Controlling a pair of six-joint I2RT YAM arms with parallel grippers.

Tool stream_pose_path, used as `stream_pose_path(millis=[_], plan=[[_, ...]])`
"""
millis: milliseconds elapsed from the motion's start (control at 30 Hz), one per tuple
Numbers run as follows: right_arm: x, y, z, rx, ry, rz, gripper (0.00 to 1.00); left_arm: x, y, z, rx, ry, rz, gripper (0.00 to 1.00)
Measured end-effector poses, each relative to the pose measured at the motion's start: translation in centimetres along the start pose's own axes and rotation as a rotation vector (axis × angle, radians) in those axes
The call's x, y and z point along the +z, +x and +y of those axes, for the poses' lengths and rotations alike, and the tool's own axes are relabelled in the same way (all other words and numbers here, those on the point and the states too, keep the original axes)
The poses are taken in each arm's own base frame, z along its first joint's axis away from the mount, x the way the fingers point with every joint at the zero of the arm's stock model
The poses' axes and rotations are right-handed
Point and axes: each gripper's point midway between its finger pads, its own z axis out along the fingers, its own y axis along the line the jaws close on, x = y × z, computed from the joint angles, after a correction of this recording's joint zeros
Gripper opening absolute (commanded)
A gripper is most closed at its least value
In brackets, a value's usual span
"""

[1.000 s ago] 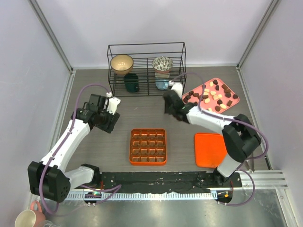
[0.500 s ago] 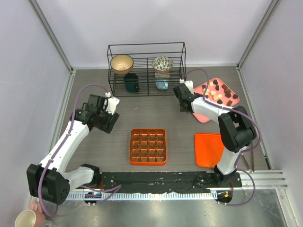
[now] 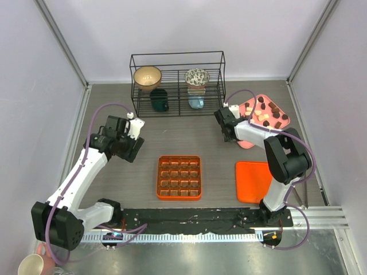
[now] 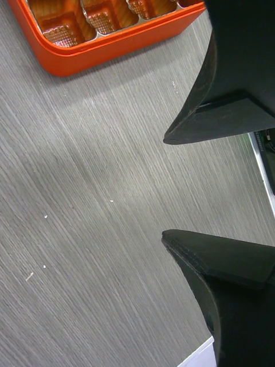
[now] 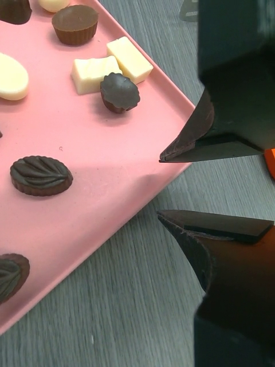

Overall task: Pack the chocolate
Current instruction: Move the plate to the center of the board.

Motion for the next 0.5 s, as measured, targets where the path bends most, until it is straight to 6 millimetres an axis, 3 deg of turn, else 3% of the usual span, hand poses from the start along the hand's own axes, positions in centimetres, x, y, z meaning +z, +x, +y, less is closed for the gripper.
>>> stream_pose_path(millis=[267, 500], plan=[[0.6, 0.6, -0.2, 0.006, 0.008, 0.021, 0.35, 0.0, 0.1, 0.0, 0.000, 0.001, 0.003, 0.66], [0.8, 1.1, -0.1, 0.026, 0.001, 0.035, 0.19, 0.0, 0.1, 0.0, 0.001, 0.000, 0.001, 0.66]])
